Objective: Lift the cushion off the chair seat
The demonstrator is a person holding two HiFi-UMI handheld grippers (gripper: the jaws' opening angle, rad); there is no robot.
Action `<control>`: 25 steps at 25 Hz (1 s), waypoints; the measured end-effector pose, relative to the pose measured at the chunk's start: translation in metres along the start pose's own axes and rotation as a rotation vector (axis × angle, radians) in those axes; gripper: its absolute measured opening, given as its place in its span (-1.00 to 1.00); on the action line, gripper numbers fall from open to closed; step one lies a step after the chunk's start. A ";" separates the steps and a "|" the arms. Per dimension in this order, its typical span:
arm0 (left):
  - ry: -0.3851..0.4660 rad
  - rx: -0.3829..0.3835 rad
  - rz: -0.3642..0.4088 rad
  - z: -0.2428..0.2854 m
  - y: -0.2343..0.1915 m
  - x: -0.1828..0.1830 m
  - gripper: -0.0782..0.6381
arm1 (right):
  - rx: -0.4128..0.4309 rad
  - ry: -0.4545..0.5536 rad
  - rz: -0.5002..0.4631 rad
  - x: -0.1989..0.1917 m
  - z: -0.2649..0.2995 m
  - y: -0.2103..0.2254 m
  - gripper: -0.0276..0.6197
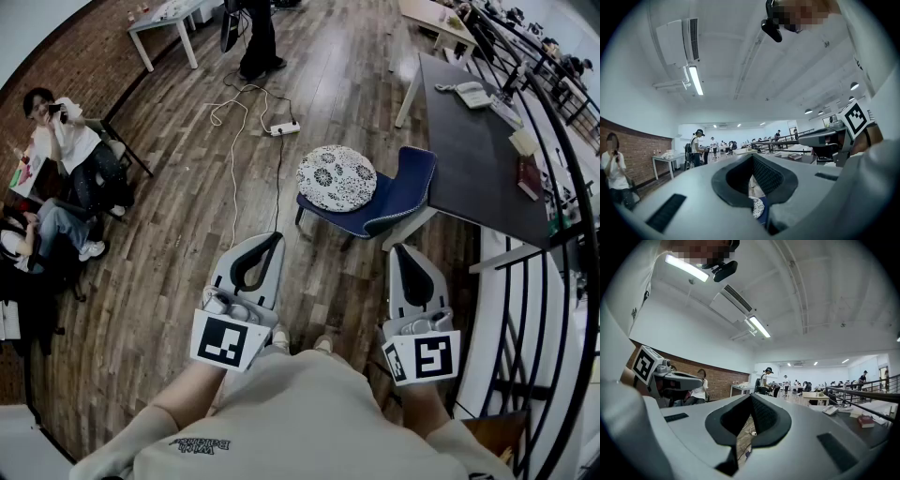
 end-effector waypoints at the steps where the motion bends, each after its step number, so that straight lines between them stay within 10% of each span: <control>1: 0.009 -0.006 -0.004 0.002 0.001 0.001 -0.77 | -0.003 0.000 0.003 0.000 0.001 0.001 -0.91; 25: -0.034 -0.021 -0.017 0.033 0.033 -0.014 -0.77 | -0.033 -0.011 0.038 -0.022 -0.006 0.039 -0.91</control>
Point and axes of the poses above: the fingertips, and each gripper's own axes: z forward along the fingers, y to its right, x out of its top, the point moved 3 cm from there along -z, backward along the fingers, and after that the axes turned 7 degrees about -x, right-handed, at the moved point
